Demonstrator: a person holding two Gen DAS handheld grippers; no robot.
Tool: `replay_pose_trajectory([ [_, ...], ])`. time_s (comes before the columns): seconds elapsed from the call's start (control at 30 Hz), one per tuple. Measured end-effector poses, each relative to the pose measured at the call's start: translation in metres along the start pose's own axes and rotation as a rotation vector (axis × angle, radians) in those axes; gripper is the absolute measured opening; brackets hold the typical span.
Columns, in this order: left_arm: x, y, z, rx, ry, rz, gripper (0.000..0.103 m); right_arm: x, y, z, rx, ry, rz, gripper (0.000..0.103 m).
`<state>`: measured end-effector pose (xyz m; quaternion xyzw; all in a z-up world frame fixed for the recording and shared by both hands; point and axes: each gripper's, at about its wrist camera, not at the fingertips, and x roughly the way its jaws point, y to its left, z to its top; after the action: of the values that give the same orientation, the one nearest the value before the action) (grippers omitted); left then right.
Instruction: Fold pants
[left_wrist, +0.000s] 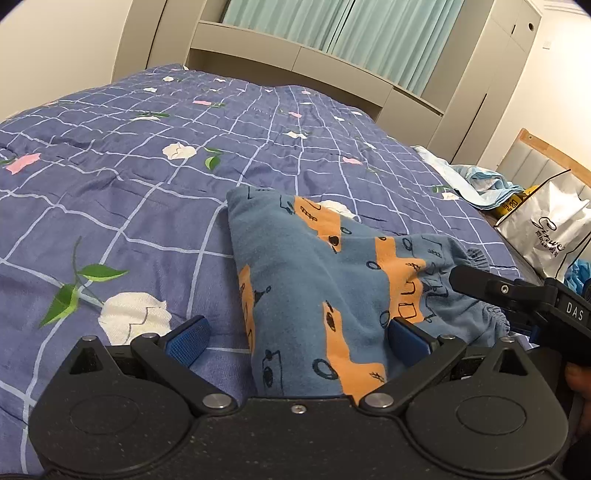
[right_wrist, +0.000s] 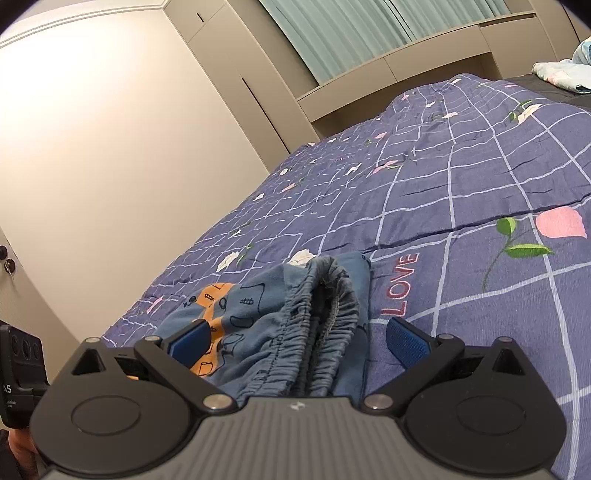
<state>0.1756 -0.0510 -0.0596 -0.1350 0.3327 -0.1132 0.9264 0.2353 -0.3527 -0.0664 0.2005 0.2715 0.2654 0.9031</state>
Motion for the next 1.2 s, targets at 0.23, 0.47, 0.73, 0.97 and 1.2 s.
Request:
replay_pose_trajectory([
  [0.23, -0.001, -0.001, -0.002, 0.006, -0.01, 0.004, 0.103, 0.001, 0.001, 0.001, 0.002, -0.001, 0.001, 0.103],
  [0.47, -0.002, -0.001, -0.003, 0.006, -0.01, 0.005, 0.103, 0.001, 0.0, 0.001, 0.002, -0.001, 0.001, 0.103],
  [0.73, -0.013, 0.007, 0.01, -0.084, 0.038, -0.019, 0.102, -0.001, 0.0, 0.0, 0.007, -0.011, 0.013, 0.103],
  [0.97, -0.021, 0.01, 0.014, -0.131, 0.057, -0.045, 0.094, -0.01, -0.007, -0.001, 0.046, -0.046, 0.073, 0.102],
  [1.2, -0.02, 0.008, 0.015, -0.141, 0.101, -0.028, 0.068, -0.015, -0.002, -0.004, 0.043, -0.051, 0.024, 0.059],
])
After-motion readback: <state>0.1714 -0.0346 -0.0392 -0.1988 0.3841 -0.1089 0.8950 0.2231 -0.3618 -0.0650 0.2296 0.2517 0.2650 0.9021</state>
